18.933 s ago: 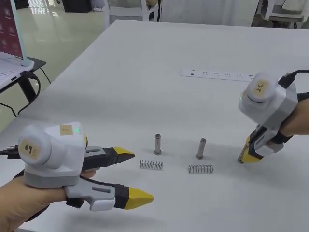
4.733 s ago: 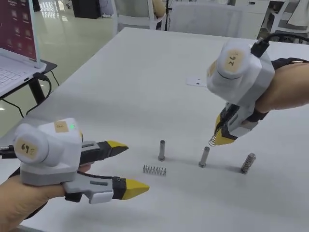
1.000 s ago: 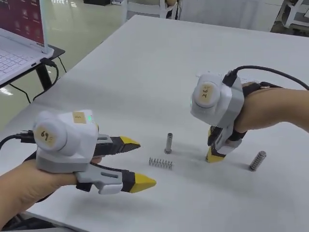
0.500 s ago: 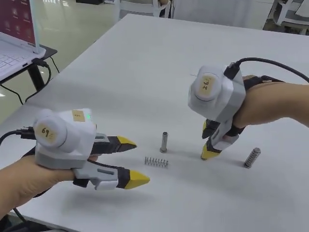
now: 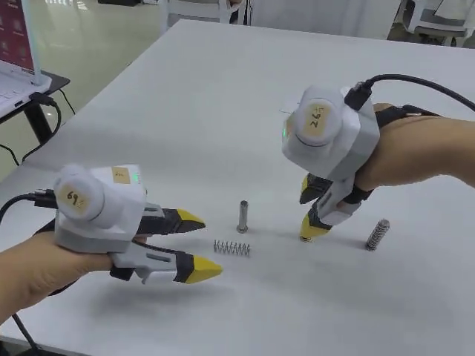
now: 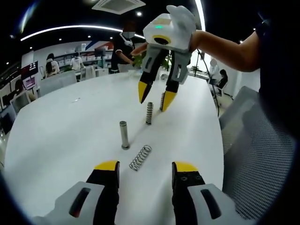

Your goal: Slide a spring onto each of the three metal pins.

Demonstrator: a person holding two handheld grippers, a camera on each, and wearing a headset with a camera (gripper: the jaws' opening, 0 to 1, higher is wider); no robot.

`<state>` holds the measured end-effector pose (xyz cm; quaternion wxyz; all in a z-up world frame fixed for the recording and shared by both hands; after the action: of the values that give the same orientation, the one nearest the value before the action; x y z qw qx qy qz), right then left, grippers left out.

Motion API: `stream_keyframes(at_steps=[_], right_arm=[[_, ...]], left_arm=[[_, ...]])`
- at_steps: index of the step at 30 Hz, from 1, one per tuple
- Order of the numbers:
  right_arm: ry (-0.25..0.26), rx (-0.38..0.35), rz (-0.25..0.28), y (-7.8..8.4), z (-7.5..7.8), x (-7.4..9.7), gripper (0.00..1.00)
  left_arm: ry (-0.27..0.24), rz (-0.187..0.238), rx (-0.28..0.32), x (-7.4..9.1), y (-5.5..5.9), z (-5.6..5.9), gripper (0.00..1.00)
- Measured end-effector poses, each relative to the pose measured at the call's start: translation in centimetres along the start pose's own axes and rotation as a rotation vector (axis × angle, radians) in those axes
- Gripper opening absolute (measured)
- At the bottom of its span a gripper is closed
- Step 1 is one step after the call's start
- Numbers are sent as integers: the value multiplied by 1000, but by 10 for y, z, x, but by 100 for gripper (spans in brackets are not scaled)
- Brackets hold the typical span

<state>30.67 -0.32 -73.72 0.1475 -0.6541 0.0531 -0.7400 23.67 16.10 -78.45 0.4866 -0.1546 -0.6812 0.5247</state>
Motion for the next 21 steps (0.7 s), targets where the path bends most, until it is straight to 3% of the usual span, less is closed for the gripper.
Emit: stream_keyframes(at_steps=[21], right_arm=[[8, -5, 27, 1, 0, 6, 29]], left_arm=[[47, -46, -27, -22, 4, -8, 30]])
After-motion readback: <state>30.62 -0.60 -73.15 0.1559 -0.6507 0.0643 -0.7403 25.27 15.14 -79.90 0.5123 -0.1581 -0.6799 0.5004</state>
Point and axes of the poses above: the centre of the closed fingertips' face, and the gripper's own axes: x roughly backward along the fingers, z roughly to its right, y roughly out of its underside, the point moved 7 cm from there along x, roughly backward along the fingers, and after that the axes turned 1 degree about -x, right-handed, at the moved point
